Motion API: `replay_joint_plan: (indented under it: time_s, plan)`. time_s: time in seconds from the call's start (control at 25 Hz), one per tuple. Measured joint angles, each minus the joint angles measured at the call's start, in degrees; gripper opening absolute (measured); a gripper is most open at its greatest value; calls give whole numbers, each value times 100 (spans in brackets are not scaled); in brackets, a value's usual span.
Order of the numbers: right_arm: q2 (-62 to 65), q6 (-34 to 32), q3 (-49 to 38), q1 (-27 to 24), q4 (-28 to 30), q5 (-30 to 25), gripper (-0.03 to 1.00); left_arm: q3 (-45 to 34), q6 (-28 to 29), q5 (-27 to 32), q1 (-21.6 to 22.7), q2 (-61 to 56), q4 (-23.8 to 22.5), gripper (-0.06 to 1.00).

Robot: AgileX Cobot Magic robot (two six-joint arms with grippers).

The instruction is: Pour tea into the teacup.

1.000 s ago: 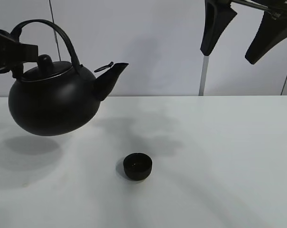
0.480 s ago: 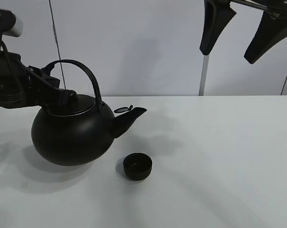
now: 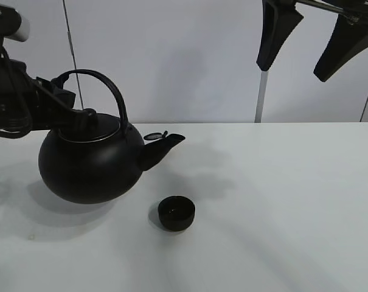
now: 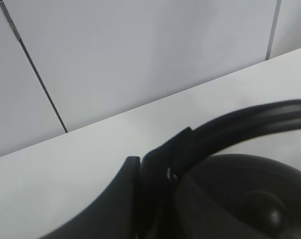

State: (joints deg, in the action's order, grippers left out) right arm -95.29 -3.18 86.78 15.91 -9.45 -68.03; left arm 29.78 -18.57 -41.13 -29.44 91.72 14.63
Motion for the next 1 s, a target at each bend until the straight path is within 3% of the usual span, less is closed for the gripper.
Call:
replay_joint_plan:
  time_s: [1.0]
  plan:
    - [0, 0, 0, 0, 18, 6, 55, 6, -883, -80, 0, 349, 211, 10]
